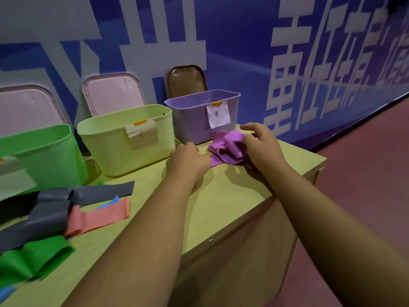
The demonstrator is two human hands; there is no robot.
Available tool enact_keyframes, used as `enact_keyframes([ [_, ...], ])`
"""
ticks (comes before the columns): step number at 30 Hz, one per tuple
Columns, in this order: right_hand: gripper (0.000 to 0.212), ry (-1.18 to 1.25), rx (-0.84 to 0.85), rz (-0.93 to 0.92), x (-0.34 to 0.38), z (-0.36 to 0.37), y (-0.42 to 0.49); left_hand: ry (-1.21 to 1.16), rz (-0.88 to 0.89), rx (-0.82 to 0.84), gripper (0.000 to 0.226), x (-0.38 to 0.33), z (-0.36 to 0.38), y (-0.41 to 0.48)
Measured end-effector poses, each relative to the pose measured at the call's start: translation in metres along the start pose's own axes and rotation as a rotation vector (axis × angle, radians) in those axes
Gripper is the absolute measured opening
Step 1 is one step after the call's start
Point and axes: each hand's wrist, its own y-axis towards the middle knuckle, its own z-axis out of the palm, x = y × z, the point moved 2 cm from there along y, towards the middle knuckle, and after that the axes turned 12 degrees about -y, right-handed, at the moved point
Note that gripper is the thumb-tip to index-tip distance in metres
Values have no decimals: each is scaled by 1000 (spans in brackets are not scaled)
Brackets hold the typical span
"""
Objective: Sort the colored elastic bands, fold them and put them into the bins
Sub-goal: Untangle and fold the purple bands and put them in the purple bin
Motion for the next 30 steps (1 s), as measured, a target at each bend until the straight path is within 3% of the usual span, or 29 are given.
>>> enact_keyframes([
  [5,28,-101,-36,-57,0,3,2,14,24,65,33,0,-1,-11],
  [12,17,-189,-61,-123,-3,7,4,-484,133,85,29,-1,4,-14],
  [18,9,-237,-70,-214,-2,9,1,-977,23,136,25,-6,7,-11],
  [20,9,-233,-85,-220,-1,9,0,-914,78,131,28,-4,8,-8],
  [24,12,-270,-108,-245,-1,10,-1,-395,345,50,21,-8,9,-9],
  [30,13,-398,-126,-314,2,13,-5,-376,311,-50,24,-9,6,-13],
])
